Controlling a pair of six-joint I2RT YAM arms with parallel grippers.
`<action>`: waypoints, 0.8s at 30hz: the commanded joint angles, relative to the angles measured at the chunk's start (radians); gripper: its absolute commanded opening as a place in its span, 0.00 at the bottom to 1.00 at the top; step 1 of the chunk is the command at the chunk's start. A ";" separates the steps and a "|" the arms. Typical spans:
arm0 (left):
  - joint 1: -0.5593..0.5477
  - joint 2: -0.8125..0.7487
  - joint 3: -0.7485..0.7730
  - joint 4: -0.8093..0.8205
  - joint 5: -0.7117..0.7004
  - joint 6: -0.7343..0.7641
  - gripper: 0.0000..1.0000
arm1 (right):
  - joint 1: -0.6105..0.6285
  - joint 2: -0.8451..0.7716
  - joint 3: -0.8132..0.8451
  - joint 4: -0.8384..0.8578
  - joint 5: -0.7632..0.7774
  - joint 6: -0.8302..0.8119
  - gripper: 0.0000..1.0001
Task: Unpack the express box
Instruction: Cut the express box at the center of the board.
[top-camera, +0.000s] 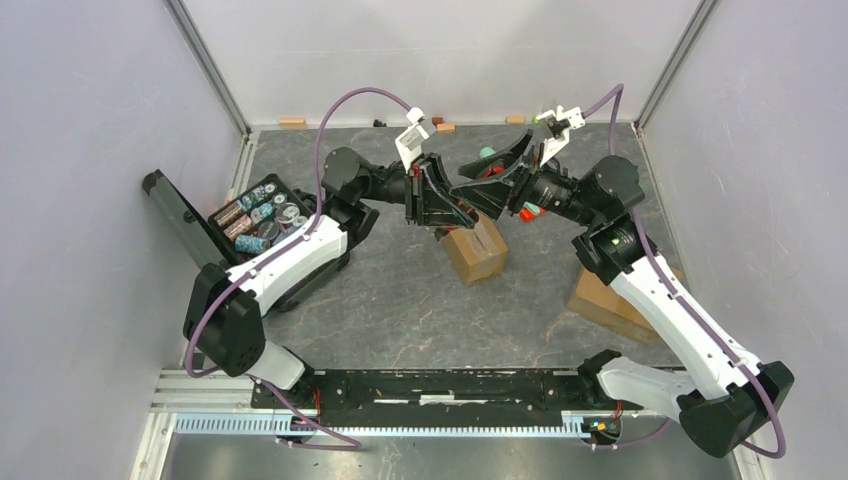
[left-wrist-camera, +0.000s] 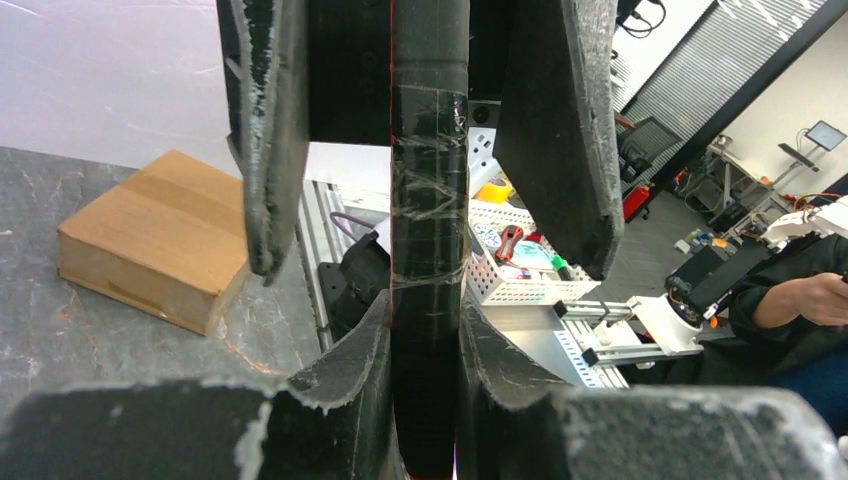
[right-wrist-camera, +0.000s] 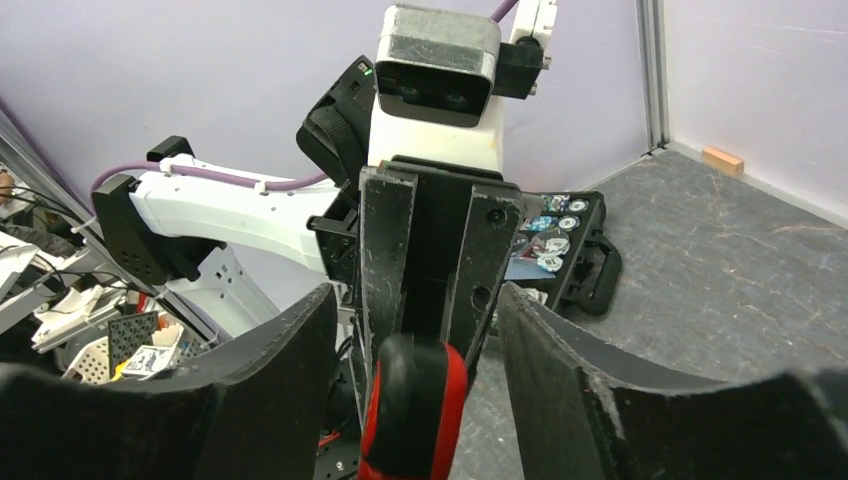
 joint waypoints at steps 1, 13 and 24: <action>-0.010 -0.006 0.046 -0.102 -0.009 0.138 0.02 | 0.006 -0.021 -0.009 -0.010 0.001 -0.017 0.60; -0.013 -0.002 0.076 -0.191 -0.023 0.212 0.02 | 0.007 -0.061 -0.049 -0.088 0.049 -0.073 0.53; -0.038 0.004 0.101 -0.386 -0.005 0.347 0.04 | 0.008 -0.063 -0.043 -0.102 0.075 -0.093 0.02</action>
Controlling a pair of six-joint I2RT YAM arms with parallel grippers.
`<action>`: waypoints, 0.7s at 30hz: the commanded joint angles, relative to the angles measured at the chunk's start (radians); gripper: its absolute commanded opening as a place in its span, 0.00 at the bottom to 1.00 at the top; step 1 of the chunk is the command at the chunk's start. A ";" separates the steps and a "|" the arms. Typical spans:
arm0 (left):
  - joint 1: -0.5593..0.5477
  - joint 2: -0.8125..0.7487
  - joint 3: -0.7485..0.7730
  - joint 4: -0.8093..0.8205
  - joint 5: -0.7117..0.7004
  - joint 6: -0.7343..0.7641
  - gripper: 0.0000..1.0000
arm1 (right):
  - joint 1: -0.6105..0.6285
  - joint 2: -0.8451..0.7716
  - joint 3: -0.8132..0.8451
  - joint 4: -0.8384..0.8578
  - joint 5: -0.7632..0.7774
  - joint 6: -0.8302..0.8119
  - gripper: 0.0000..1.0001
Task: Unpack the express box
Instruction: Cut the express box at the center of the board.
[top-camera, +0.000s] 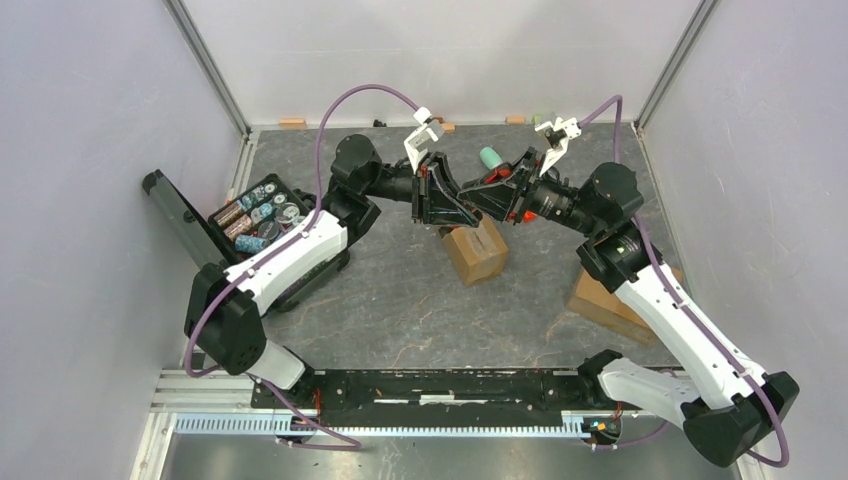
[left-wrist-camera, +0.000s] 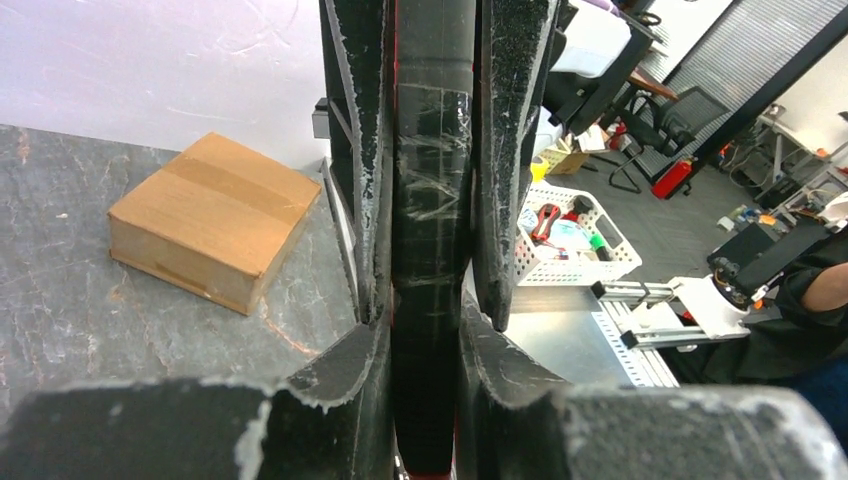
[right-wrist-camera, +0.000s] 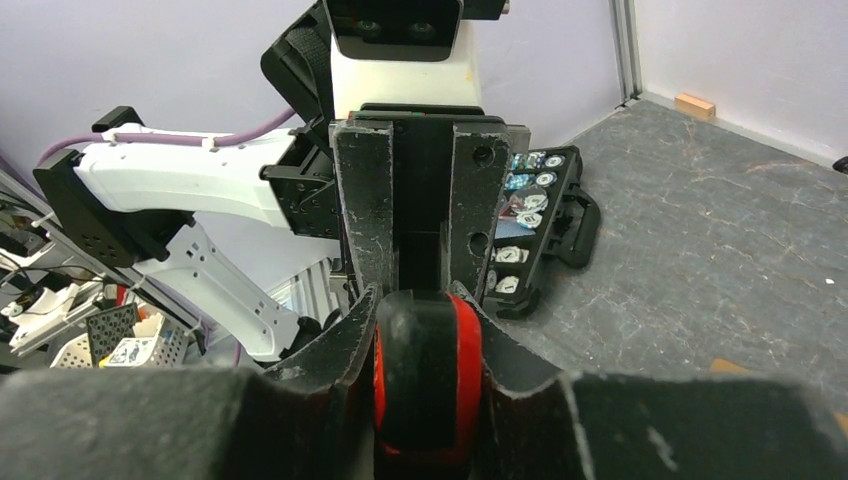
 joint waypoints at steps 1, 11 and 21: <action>-0.017 -0.005 0.057 -0.185 -0.027 0.133 0.22 | 0.003 -0.018 0.015 -0.027 0.071 -0.081 0.00; -0.001 -0.049 0.133 -0.676 -1.156 0.445 0.90 | 0.002 -0.111 0.055 -0.426 0.704 -0.316 0.00; -0.031 0.353 0.450 -0.860 -1.457 0.542 1.00 | 0.004 -0.175 -0.064 -0.497 0.961 -0.348 0.00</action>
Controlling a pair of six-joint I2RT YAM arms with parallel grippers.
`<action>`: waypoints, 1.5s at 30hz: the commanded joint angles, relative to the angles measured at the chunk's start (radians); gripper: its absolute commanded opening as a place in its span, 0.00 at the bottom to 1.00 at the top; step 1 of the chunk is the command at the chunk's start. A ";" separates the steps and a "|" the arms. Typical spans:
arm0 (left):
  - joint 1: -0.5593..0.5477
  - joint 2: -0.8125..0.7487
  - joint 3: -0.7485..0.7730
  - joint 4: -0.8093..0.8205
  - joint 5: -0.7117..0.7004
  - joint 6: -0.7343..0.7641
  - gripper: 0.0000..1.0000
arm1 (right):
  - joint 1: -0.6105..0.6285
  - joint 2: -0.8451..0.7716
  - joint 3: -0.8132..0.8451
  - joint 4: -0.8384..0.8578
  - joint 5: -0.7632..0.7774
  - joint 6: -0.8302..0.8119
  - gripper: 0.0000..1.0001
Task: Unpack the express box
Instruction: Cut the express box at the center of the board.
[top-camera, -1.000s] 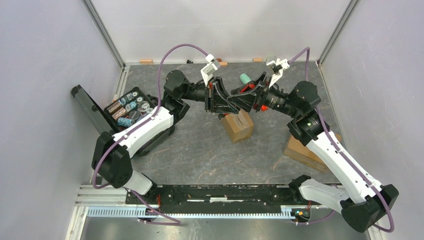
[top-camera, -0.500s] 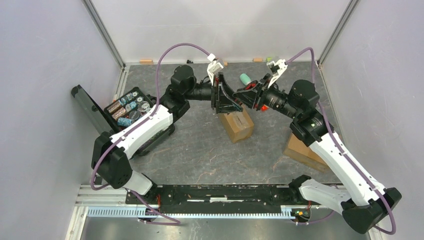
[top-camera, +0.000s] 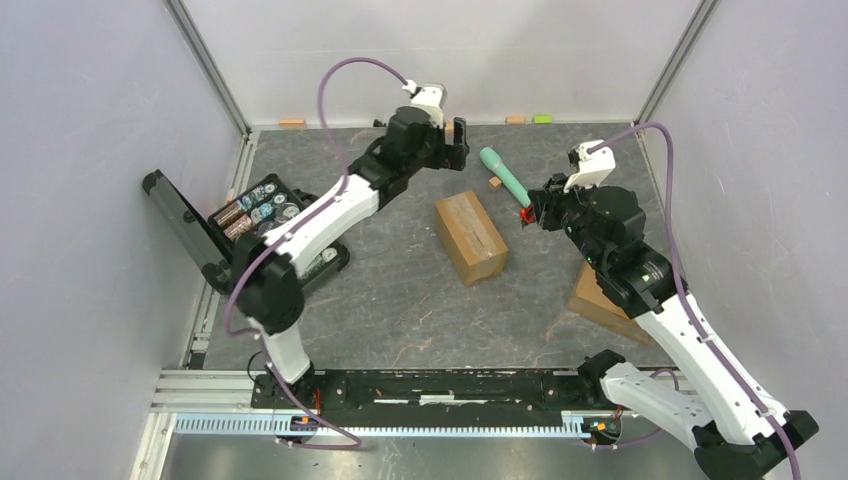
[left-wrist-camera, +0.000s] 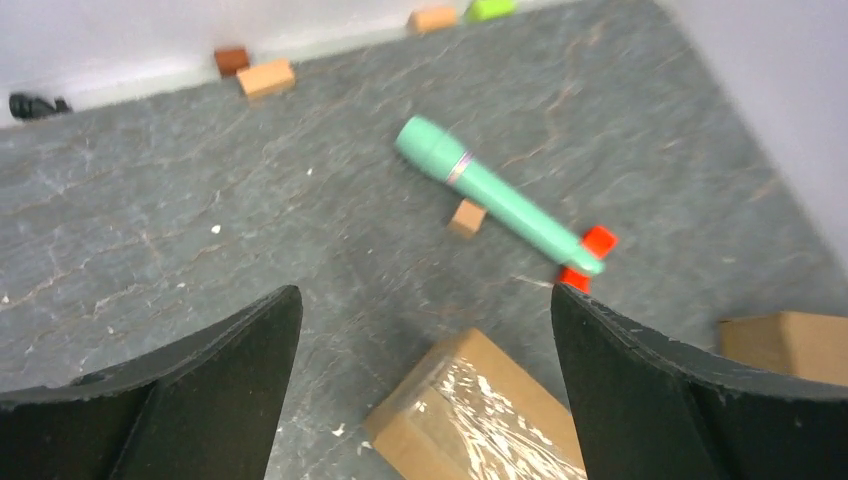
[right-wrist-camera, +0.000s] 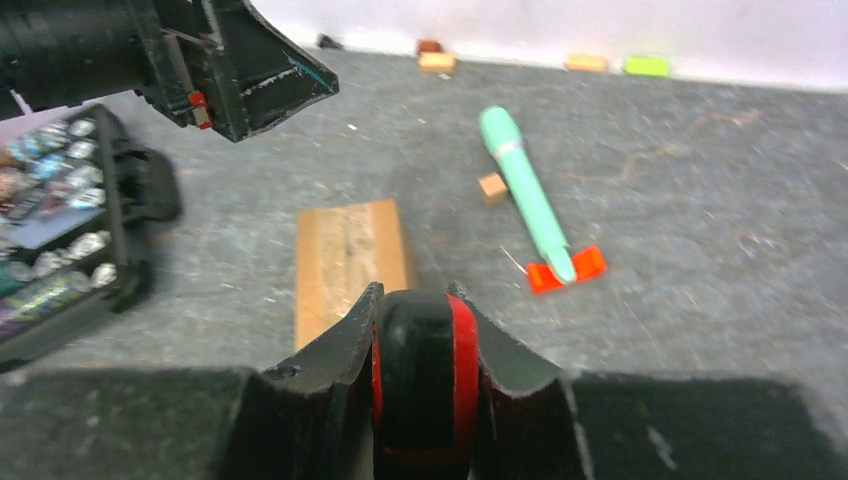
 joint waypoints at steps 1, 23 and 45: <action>-0.023 0.165 0.128 -0.124 -0.125 0.103 1.00 | 0.002 -0.014 -0.031 -0.035 0.160 -0.040 0.00; -0.099 0.377 0.219 -0.356 -0.190 -0.028 0.75 | 0.011 -0.015 -0.220 0.042 0.080 -0.025 0.00; -0.131 -0.081 -0.305 -0.346 -0.089 -0.229 0.73 | 0.161 0.007 -0.275 0.073 -0.054 -0.050 0.00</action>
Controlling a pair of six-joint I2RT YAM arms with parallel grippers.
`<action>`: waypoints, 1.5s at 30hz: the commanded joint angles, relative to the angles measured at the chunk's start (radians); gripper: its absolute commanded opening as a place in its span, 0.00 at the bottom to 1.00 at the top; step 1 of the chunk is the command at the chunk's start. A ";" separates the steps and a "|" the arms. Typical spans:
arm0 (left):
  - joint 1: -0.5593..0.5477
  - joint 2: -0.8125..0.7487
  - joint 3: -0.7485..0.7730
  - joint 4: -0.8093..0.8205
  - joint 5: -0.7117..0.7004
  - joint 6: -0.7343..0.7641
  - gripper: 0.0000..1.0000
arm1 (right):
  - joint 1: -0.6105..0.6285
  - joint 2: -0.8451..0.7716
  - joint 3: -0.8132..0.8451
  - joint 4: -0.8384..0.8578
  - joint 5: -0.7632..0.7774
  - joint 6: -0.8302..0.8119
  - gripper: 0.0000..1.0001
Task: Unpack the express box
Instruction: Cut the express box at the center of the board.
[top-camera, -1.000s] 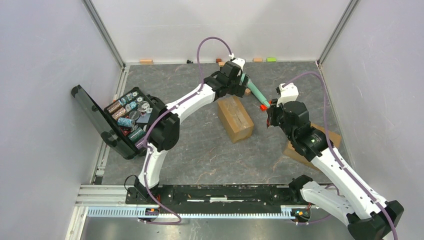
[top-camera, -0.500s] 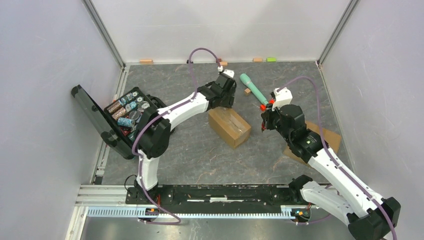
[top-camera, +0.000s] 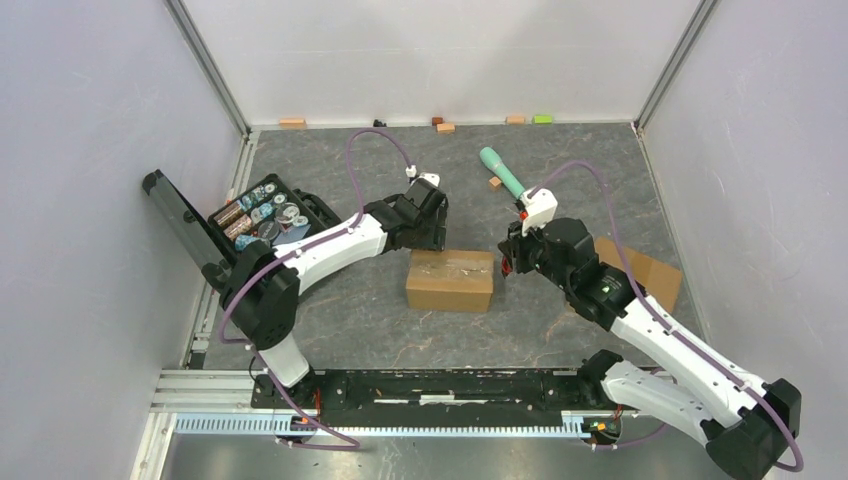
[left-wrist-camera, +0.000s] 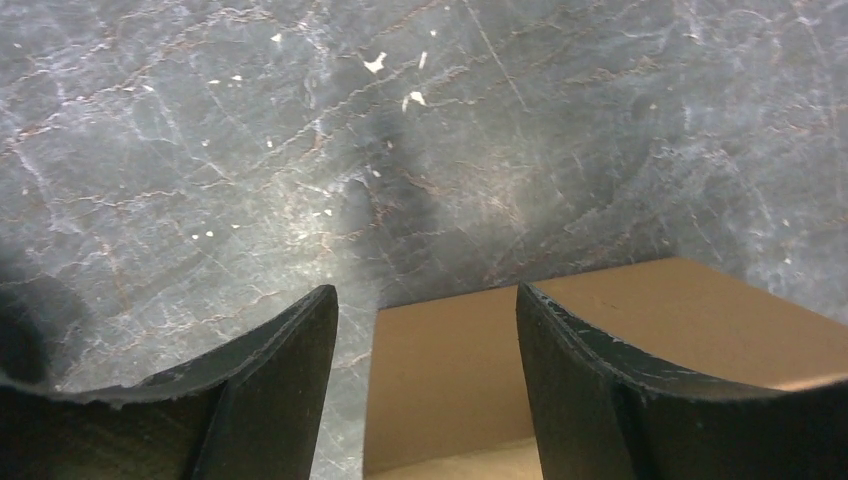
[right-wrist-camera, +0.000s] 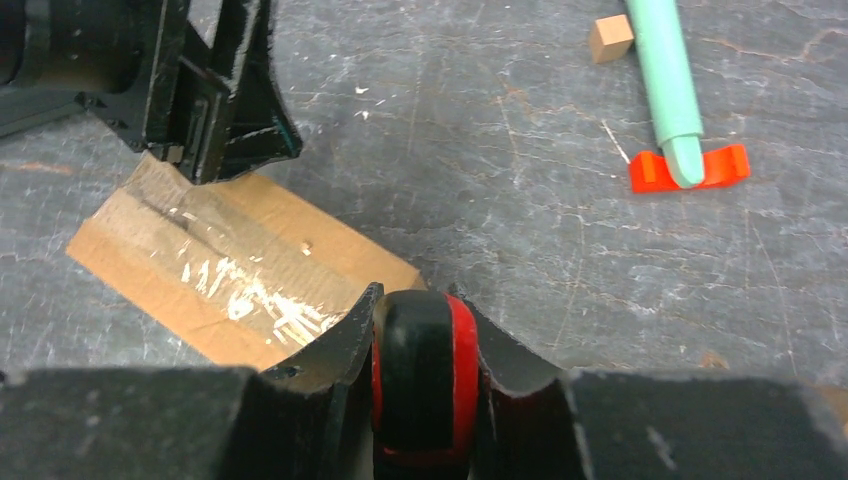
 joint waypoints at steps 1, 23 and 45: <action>-0.005 -0.044 0.040 0.010 0.113 0.002 0.73 | 0.059 -0.002 0.024 0.013 0.016 0.000 0.00; 0.059 -0.193 0.136 -0.116 0.218 0.113 0.91 | 0.311 -0.008 0.171 -0.119 0.150 0.037 0.00; 0.098 -0.762 -0.609 0.075 0.475 -0.242 0.52 | 0.301 0.342 0.369 0.233 0.110 -0.429 0.00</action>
